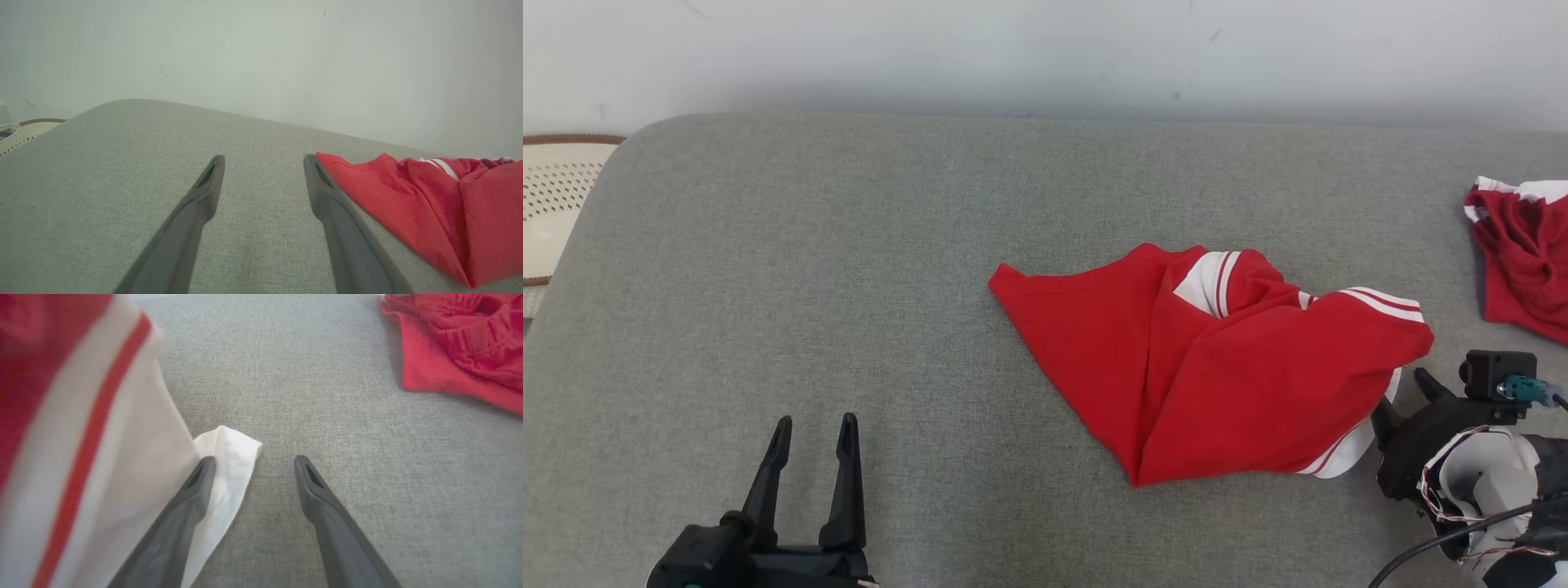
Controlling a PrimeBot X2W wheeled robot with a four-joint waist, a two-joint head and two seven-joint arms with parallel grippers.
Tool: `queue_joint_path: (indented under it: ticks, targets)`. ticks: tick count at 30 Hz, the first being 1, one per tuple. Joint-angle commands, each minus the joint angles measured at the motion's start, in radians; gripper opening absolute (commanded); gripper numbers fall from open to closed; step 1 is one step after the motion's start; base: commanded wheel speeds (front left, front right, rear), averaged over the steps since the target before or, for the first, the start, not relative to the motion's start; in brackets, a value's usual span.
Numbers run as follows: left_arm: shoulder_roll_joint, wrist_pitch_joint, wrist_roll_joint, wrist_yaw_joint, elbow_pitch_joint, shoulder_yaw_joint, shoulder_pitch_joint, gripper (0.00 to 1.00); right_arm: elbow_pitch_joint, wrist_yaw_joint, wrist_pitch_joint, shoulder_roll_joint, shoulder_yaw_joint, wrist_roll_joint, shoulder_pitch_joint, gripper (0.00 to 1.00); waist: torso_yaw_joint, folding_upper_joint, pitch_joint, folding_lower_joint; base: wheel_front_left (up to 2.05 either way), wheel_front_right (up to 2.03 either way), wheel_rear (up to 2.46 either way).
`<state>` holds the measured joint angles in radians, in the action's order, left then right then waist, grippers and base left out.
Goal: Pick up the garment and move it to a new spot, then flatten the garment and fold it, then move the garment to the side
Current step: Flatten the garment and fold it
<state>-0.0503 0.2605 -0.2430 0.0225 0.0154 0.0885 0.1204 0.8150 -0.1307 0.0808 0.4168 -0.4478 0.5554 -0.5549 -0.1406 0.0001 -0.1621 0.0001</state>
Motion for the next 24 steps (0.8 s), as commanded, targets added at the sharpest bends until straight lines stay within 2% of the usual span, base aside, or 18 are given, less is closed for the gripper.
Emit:
queue_joint_path:
  ticks: [1, 3, 4, 5, 6, 7, 17, 24]
  targets:
    - [0.0, 0.003, 0.0, 0.001, -0.001, 0.001, 0.005, 1.0, 0.012, 0.0, 0.005, 0.0, -0.013, 0.008, -0.013, 1.0, -0.008, -0.0001, -0.008, -0.0001, 0.0, 0.0, 0.0]
    - [0.0, 0.003, -0.001, 0.0, 0.0, 0.003, 0.008, 1.0, 0.036, 0.0, 0.011, -0.004, -0.029, 0.02, -0.03, 1.0, -0.014, -0.0001, -0.012, -0.0001, 0.0, 0.0, 0.0]
    - [0.0, 0.003, -0.001, 0.0, 0.001, 0.002, 0.01, 1.0, 0.046, 0.0, 0.016, -0.006, -0.036, 0.025, -0.038, 0.84, -0.016, -0.0001, -0.013, -0.0001, 0.0, 0.0, 0.0]
    - [0.0, 0.003, -0.001, 0.0, 0.001, 0.002, 0.011, 1.0, 0.056, 0.0, 0.023, -0.008, -0.045, 0.031, -0.044, 0.42, -0.018, -0.0001, -0.015, -0.0001, 0.0, 0.0, 0.0]
    - [0.0, 0.003, -0.001, 0.001, 0.002, 0.001, 0.012, 1.0, 0.062, 0.0, 0.03, -0.01, -0.053, 0.034, -0.049, 0.29, -0.02, -0.0001, -0.016, -0.0001, 0.0, 0.0, 0.0]
    - [0.0, 0.003, -0.001, 0.002, 0.002, 0.001, 0.012, 1.0, 0.069, 0.0, 0.039, -0.01, -0.062, 0.037, -0.053, 0.0, -0.022, -0.0001, -0.016, -0.0001, 0.0, 0.0, 0.0]
    - [-0.001, 0.003, -0.004, 0.01, 0.016, -0.003, 0.008, 1.0, 0.096, 0.0, 0.133, 0.004, -0.115, 0.096, -0.054, 0.0, -0.011, -0.0001, 0.002, -0.0001, 0.0, 0.0, 0.0]
    - [0.0, 0.003, -0.007, 0.012, 0.026, -0.012, -0.023, 1.0, -0.012, 0.0, 0.177, 0.021, -0.09, 0.158, 0.042, 0.0, 0.03, -0.0001, 0.056, -0.0001, 0.0, 0.0, 0.0]
